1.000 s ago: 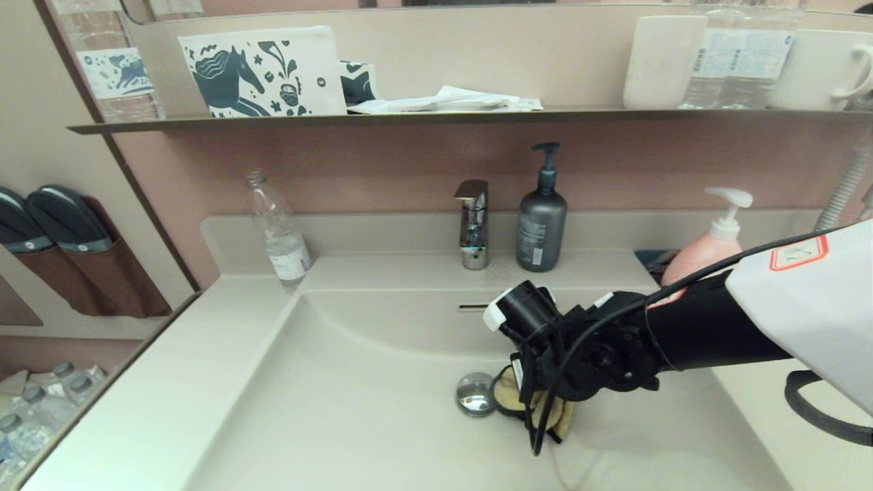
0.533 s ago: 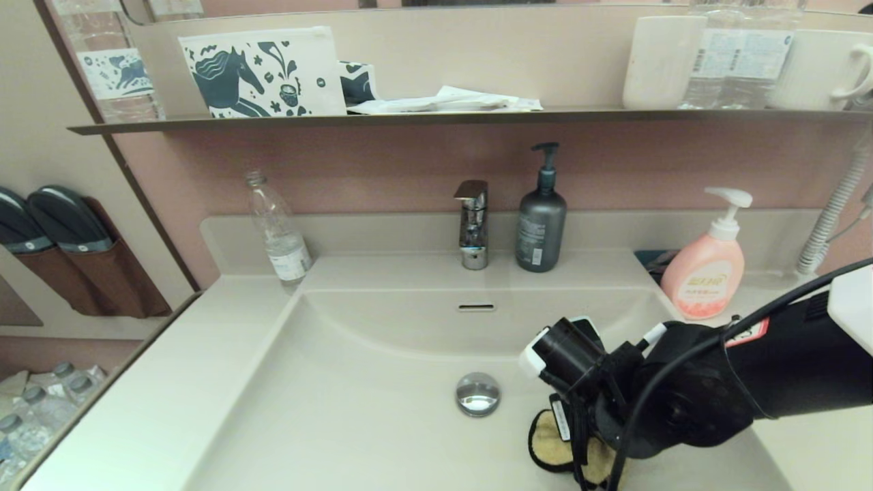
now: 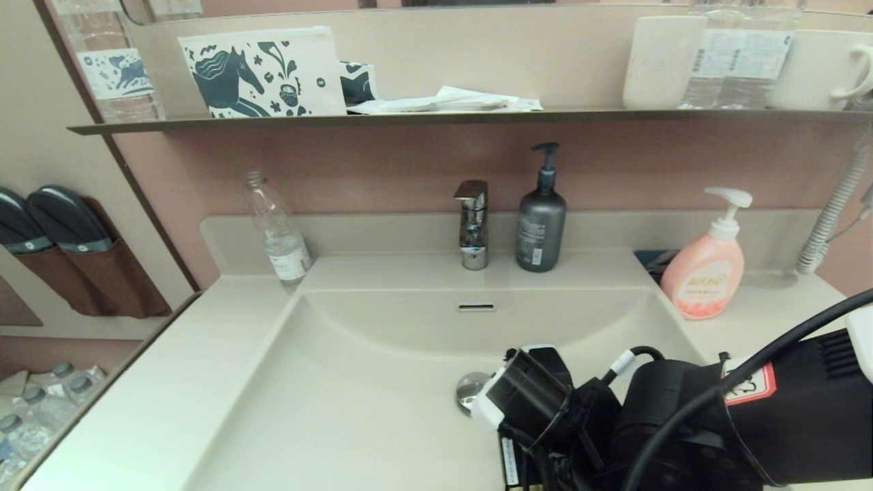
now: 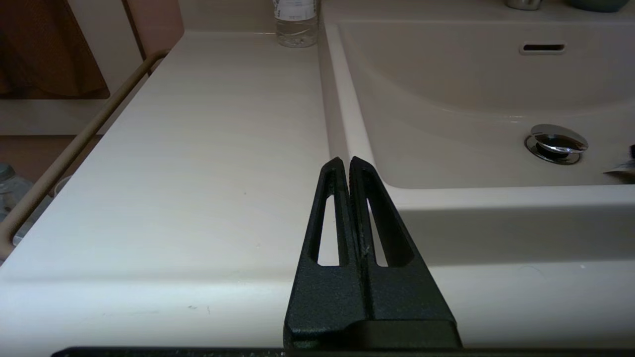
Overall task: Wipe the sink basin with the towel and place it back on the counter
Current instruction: Wipe the sink
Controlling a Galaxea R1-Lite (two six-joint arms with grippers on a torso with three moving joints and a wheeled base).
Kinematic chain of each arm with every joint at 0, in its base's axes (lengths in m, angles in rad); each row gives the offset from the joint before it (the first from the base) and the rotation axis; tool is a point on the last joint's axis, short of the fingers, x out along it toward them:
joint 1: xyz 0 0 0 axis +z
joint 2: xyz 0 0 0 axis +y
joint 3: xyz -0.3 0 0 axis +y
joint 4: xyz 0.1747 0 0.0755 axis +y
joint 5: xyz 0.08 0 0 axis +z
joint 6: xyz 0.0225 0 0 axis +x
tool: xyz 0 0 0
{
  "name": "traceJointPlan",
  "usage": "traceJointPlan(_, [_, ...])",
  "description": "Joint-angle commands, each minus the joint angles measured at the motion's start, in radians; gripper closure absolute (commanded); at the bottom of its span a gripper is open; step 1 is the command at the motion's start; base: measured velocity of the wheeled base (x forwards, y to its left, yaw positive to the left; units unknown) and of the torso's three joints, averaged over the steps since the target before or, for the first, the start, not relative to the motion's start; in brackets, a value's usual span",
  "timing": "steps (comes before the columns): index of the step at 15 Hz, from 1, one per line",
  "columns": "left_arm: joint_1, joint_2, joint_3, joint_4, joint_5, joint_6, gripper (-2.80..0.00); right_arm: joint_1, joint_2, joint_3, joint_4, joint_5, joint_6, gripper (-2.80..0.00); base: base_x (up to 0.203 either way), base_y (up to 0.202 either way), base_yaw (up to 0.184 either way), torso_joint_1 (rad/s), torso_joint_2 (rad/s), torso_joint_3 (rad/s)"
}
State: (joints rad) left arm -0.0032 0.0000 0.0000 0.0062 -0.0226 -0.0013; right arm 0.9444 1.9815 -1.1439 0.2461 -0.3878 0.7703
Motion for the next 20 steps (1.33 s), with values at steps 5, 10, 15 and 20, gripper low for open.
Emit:
traceJointPlan(5, [0.000, 0.001, 0.000, 0.000, 0.000, 0.000, 0.00, 0.085, 0.158, -0.202, -0.041, 0.048, 0.052, 0.00, 0.000, 0.000, 0.000, 0.000, 0.00, 0.000])
traceJointPlan(10, [0.000, 0.001, 0.000, 0.000, 0.000, 0.000, 0.00, 0.100, 0.337, -0.501, -0.044, 0.046, 0.025, 0.00, 0.000, 0.000, 0.000, 0.000, 0.00, 0.000])
traceJointPlan(15, [0.000, 0.000, 0.000, 0.000, 0.000, 0.000, 0.00, 0.060, 0.520, -0.744, -0.046, 0.008, -0.077, 0.00, 0.000, 0.000, 0.000, 0.000, 0.00, 0.000])
traceJointPlan(20, [0.000, 0.002, 0.000, 0.000, 0.000, 0.000, 0.00, 0.003, 0.609, -0.830, -0.189, -0.048, -0.249, 0.00, 0.000, 0.000, 0.000, 0.000, 0.00, 0.000])
